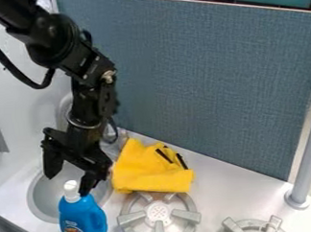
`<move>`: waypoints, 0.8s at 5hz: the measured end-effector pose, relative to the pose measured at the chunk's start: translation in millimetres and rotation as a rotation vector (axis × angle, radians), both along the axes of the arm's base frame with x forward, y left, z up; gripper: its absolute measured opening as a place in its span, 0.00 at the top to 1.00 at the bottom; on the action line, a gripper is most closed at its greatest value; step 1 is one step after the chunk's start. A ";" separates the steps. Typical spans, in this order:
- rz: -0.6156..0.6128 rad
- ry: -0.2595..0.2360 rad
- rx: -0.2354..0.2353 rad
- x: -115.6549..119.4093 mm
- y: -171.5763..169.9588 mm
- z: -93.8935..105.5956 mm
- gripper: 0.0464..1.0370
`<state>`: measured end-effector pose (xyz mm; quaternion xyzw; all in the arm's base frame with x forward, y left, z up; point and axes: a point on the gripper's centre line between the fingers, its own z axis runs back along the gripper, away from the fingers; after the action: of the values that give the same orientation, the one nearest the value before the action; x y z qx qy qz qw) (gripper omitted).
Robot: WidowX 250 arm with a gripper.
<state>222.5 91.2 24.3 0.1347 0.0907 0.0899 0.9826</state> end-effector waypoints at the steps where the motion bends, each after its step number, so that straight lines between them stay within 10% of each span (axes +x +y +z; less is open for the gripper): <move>1: 0.008 0.021 -0.012 3.7 0.2 -12.2 0.04; 4: 0.104 0.066 0.007 6.7 10.0 -29.6 0.09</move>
<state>229.2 101.2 -5.3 0.1359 0.1298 0.1366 0.9726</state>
